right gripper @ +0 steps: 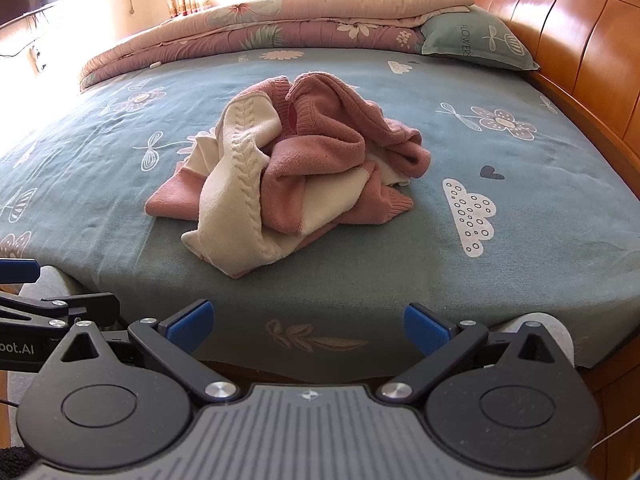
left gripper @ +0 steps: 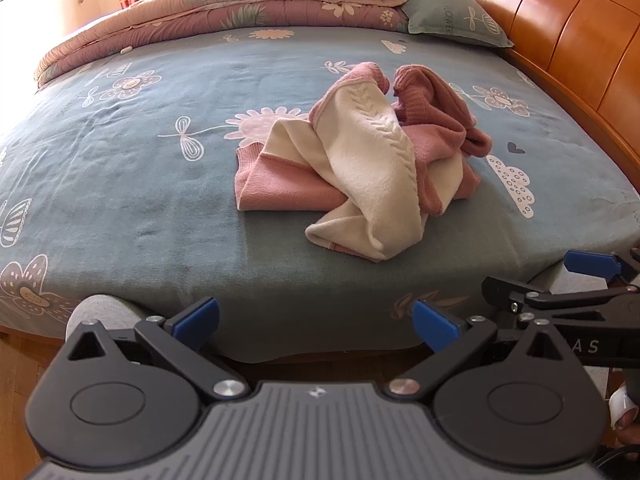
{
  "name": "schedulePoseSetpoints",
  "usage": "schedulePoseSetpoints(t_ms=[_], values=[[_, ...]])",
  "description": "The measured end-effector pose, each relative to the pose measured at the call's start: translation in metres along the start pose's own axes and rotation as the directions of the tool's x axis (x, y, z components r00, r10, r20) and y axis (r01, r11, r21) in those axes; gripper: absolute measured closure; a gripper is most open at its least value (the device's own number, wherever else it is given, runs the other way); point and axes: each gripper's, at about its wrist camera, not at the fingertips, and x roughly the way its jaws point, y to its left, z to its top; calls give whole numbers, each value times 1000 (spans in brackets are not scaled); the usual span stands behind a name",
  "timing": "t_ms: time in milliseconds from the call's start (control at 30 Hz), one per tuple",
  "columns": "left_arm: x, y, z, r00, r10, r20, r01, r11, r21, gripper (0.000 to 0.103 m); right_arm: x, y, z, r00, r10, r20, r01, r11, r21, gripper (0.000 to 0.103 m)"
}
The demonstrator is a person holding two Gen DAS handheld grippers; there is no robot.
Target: Fold clothes
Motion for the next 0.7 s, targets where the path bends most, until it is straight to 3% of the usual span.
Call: schedulePoseSetpoints(t_ms=[700], values=[[4,0,0,1000,-4,-3,4,1000,-3,1,1,0,1,1000,0,-2,0,1000,-2,0]])
